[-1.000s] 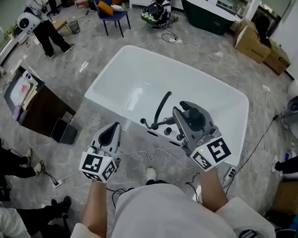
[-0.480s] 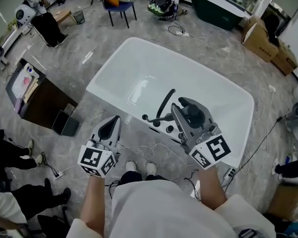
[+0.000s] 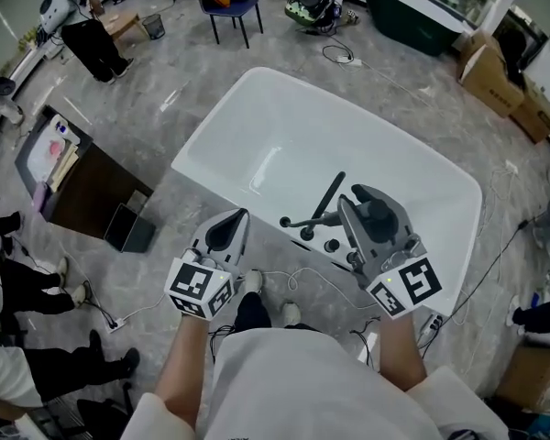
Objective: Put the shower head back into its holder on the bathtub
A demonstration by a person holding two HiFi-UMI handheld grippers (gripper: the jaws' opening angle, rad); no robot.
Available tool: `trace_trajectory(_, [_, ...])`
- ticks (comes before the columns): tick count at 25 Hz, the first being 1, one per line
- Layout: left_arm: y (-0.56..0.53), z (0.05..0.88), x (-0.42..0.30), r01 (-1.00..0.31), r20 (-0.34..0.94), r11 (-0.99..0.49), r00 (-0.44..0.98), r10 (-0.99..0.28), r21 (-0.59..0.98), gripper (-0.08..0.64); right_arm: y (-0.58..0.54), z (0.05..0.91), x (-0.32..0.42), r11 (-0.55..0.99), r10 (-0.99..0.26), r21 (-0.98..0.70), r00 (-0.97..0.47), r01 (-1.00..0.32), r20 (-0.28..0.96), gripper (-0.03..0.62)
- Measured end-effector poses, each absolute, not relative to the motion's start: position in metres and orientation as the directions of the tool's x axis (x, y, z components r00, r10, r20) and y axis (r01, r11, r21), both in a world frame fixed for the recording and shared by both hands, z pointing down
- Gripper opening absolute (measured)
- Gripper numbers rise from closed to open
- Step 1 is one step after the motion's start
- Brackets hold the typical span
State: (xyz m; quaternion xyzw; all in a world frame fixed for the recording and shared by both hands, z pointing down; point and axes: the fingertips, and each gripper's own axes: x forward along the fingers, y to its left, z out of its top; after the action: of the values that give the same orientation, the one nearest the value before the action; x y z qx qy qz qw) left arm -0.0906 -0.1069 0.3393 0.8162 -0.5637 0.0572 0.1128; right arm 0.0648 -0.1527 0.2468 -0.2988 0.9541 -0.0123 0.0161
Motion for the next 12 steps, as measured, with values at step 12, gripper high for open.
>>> trace_trajectory(12, [-0.151,0.365,-0.144,-0.904,0.237,-0.389,0.423,-0.875,0.178,0.011,-0.184,0.272,0.010,0.782,-0.619,-0.039,-0.783,-0.621,0.060,0.107])
